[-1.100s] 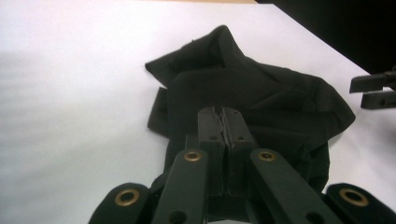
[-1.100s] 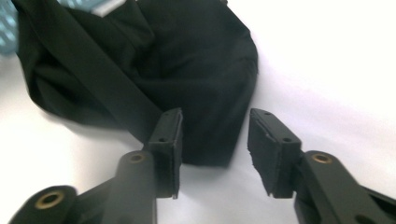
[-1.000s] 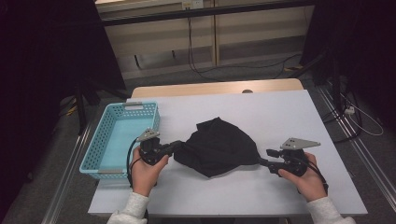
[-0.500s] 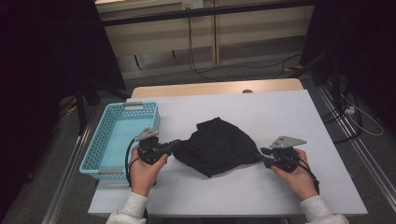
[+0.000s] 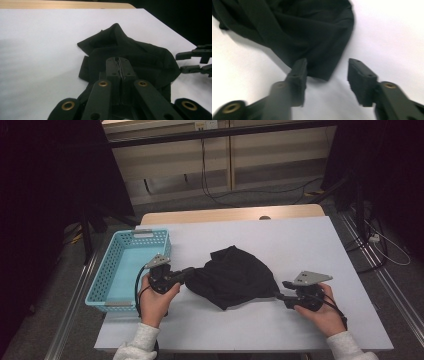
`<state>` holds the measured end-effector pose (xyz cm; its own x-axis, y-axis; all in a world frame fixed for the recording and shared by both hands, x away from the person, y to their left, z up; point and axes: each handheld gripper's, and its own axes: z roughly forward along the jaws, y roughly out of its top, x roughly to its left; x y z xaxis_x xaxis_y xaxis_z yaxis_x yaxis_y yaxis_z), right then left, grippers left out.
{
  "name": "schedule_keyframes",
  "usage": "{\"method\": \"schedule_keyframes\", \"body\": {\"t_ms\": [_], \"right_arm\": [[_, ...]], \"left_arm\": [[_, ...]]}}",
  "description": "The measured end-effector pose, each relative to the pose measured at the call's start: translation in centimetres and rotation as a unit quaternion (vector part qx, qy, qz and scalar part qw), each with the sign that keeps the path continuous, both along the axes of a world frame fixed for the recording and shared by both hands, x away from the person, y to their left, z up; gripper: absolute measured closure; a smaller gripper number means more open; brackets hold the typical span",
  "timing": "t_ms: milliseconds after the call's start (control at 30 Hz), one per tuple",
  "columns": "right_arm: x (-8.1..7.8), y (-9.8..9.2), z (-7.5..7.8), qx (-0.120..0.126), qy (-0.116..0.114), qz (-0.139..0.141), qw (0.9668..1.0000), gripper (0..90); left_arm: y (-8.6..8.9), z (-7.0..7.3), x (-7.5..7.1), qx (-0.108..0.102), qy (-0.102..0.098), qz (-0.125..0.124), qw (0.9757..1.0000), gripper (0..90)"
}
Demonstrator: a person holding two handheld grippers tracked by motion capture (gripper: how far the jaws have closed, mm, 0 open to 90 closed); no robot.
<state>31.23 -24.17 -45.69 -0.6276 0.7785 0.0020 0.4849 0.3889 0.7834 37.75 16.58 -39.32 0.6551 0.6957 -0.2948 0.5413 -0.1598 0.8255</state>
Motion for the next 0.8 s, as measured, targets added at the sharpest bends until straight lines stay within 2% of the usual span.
{"method": "schedule_keyframes", "body": {"t_ms": [67,100,200,267,367,467,633,700,800], "right_arm": [[0.5,0.8,-0.3,-0.022,0.003,0.0,0.9998,42.3],[0.7,1.2,-0.4,-0.033,0.0,-0.004,0.9994,44.4],[1.5,1.8,-0.5,-0.034,0.001,0.001,0.9994,47.1],[1.8,1.7,-0.6,-0.01,0.019,0.006,0.9997,63.3],[1.9,1.5,-0.5,-0.001,0.026,0.001,0.9996,83.9],[1.8,1.1,0.0,-0.004,0.038,-0.001,0.9993,85.4],[0.1,-0.3,1.8,0.04,0.038,-0.012,0.9984,85.5],[-0.5,-1.1,2.5,0.05,0.038,-0.019,0.9979,85.4],[-1.2,-2.6,3.5,0.085,0.042,-0.05,0.9943,85.4]], "left_arm": [[0.0,-0.1,0.0,0.003,0.002,0.0,1.0,88.4],[0.0,-0.2,-0.1,0.001,0.003,0.001,1.0,88.4],[0.4,-0.2,-0.1,-0.001,0.004,0.005,1.0,88.4],[0.6,-0.2,-0.1,-0.004,0.005,0.007,1.0,88.4],[0.8,-0.1,-0.1,-0.004,0.004,0.004,1.0,88.4],[0.9,0.3,-0.2,-0.017,0.003,0.002,0.9998,88.4],[0.7,1.3,-0.4,-0.024,-0.012,-0.006,0.9996,88.4],[0.6,1.5,-0.4,-0.027,-0.015,-0.01,0.9995,88.5],[0.3,1.5,-0.3,-0.03,-0.02,-0.012,0.9993,88.6]]}}
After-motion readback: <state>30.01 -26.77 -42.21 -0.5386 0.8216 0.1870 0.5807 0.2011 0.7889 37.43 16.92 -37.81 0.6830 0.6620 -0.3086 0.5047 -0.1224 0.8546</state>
